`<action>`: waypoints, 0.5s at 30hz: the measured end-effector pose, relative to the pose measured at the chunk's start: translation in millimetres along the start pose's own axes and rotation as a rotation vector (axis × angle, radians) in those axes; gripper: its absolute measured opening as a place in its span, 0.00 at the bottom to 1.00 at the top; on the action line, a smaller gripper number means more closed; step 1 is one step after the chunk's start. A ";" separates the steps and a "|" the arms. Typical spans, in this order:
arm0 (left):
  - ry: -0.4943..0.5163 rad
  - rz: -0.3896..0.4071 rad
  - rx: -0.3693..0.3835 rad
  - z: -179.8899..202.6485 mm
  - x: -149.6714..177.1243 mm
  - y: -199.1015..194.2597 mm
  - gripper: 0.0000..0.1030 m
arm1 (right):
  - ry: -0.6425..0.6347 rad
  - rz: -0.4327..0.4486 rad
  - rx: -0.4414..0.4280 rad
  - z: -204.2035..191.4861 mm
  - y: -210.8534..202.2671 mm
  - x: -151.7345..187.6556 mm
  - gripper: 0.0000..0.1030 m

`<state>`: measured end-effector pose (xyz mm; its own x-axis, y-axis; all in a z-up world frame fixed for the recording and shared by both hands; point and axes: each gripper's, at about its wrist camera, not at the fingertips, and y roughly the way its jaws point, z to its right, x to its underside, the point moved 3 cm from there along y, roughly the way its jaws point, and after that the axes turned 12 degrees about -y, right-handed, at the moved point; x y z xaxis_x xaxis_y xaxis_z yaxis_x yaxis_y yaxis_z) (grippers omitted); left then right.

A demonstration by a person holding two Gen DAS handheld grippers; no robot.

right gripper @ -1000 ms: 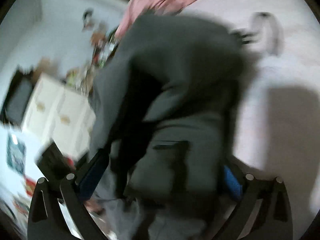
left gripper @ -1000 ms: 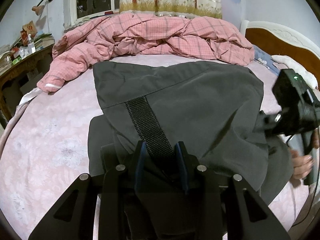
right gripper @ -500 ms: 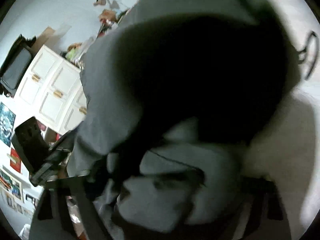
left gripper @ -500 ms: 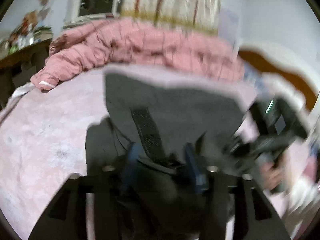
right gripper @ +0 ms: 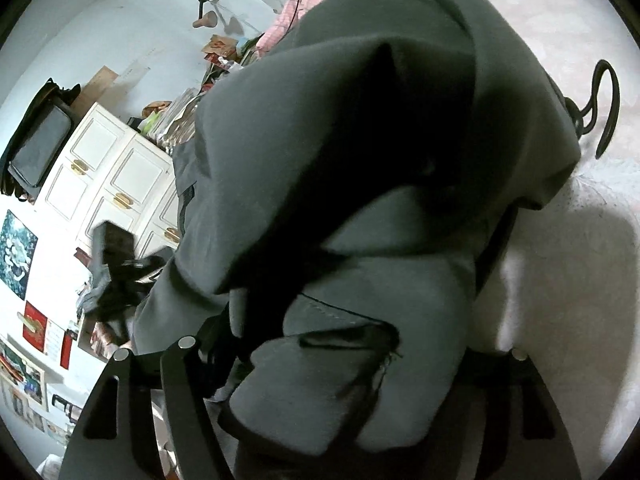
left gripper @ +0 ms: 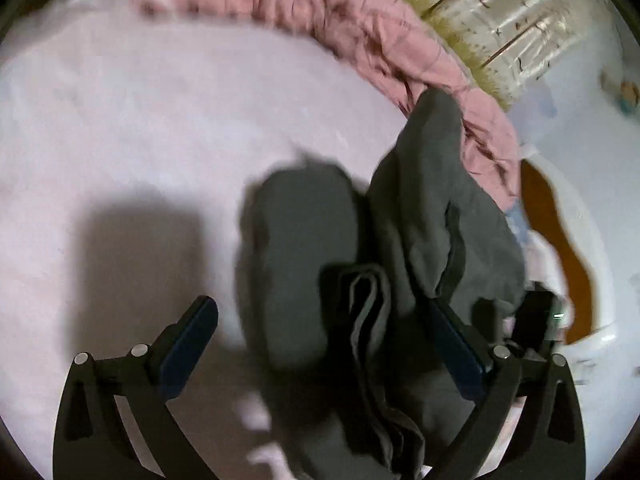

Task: Fold large clothes
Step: 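Lift the folded jacket with both grippers and carry it toward the headboard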

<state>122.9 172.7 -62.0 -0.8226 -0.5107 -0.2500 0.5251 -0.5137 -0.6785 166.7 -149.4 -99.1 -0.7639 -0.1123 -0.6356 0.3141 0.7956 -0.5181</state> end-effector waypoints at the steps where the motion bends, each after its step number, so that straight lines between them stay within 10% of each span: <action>1: -0.036 -0.037 0.044 -4.8 1.5 4.2 0.99 | -0.001 0.000 0.000 0.2 0.1 -0.7 0.70; 4: -0.047 -0.038 0.108 -6.2 2.5 3.2 0.95 | -0.004 0.001 0.000 -3.3 1.1 1.1 0.70; 6: -0.024 -0.075 0.161 -0.4 8.1 7.1 0.64 | -0.007 0.002 -0.001 -7.6 5.9 -0.9 0.70; 15: 0.103 0.026 0.181 22.8 21.1 -11.7 0.46 | -0.097 0.079 -0.025 -16.4 -23.4 1.8 0.61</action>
<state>104.4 152.2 -43.5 -0.8214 -0.4570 -0.3412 0.5693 -0.6214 -0.5384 148.8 -158.5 -78.8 -0.6786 -0.1046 -0.7270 0.3559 0.8190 -0.4501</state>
